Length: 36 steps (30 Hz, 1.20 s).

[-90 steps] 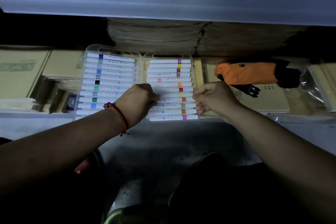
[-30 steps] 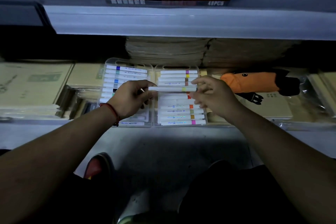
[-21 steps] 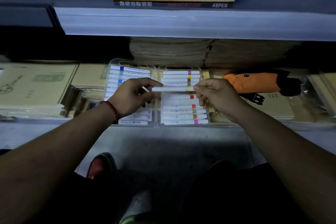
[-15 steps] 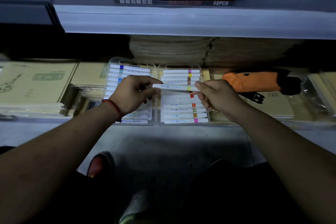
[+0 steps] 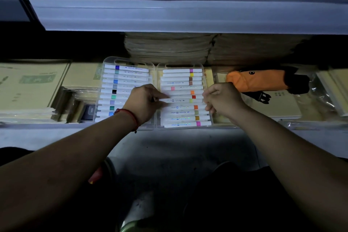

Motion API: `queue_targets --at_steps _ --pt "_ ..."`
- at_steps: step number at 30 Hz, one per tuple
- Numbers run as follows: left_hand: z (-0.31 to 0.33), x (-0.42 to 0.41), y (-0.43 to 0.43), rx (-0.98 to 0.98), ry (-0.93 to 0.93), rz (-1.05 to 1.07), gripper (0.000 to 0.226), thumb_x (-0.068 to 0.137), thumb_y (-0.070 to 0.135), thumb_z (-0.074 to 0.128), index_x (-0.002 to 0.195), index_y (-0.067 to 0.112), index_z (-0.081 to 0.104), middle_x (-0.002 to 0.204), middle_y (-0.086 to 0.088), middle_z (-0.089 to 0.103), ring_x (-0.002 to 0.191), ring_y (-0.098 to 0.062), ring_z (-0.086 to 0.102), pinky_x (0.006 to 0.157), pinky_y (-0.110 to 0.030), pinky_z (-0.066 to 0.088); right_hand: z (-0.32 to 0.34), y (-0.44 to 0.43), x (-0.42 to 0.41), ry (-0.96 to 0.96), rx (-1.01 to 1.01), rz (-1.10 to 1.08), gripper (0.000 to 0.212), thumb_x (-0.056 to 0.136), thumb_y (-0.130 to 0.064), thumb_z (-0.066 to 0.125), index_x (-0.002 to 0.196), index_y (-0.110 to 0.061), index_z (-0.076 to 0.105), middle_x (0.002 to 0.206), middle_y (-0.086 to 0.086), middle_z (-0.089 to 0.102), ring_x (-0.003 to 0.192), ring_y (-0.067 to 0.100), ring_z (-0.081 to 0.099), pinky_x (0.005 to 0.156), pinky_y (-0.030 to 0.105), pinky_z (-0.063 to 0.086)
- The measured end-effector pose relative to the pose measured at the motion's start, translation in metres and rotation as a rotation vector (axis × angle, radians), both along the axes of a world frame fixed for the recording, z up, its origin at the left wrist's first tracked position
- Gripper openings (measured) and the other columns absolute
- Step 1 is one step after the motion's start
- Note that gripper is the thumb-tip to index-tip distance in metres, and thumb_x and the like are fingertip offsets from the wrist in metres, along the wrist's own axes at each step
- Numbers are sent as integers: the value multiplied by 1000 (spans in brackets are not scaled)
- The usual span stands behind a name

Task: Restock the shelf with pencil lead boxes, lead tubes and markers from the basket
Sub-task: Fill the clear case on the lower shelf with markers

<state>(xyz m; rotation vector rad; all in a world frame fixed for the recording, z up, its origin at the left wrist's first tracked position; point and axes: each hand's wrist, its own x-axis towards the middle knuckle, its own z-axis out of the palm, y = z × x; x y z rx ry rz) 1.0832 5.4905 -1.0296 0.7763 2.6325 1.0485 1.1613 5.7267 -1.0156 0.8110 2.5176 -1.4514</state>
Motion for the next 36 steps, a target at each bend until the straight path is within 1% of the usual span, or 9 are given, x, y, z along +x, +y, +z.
queue_targets --at_steps 8,13,17,22,26,28,30,33,36 --pt "-4 -9 2 4 -55 32 25 80 19 83 105 22 81 83 2 65 74 -1 56 69 -2 37 -7 14 -2 -85 63 -41 9 96 -6 58 92 -11 66 80 11 72 68 22 72 56 30 56" --pt "-5 -7 6 -4 -67 14 25 79 18 84 104 18 81 86 -4 69 77 -15 62 70 -7 42 -11 15 -3 -100 42 -45 7 94 -7 61 94 -6 67 78 13 72 63 20 69 53 27 52" --pt "-13 -4 11 -61 -7 -25 22 81 16 83 103 17 81 93 -6 72 86 -17 64 77 -10 42 -11 13 -1 -82 8 -46 9 93 -12 67 90 -3 66 76 15 71 60 20 66 52 28 50" --pt "-18 -3 11 -150 118 -99 17 84 11 78 101 11 81 91 -13 68 88 -33 67 81 -24 45 -14 12 1 -64 13 -46 15 93 -16 70 83 -6 66 67 11 69 56 19 65 50 27 51" --pt "-13 6 11 -298 233 -176 17 96 21 60 91 7 68 94 -18 61 84 -38 61 77 -43 52 -18 9 1 -47 55 -52 18 92 -18 72 79 -12 61 69 10 69 57 19 66 53 30 50" --pt "-14 10 12 -407 290 -183 19 100 30 54 96 13 58 101 -10 59 89 -34 56 78 -42 46 -21 9 2 -34 70 -42 20 92 -19 72 78 -14 59 71 8 68 60 19 66 56 30 50" --pt "-11 18 14 -456 258 -226 18 99 18 50 109 8 62 112 -14 56 96 -36 55 75 -40 45 -24 9 2 -16 107 -13 23 92 -19 73 75 -17 57 74 8 67 66 20 65 61 30 49" --pt "-11 24 7 -526 377 -326 23 86 12 47 93 4 67 101 -15 58 83 -35 57 55 -34 35 -27 8 4 -8 168 23 25 93 -21 71 74 -20 54 76 5 66 69 19 64 64 27 46" --pt "-17 23 8 -502 404 -334 23 87 17 48 96 4 65 103 -16 55 86 -35 54 56 -35 40 -29 8 4 -3 216 44 27 94 -24 70 73 -21 53 76 2 64 70 19 65 63 25 44"
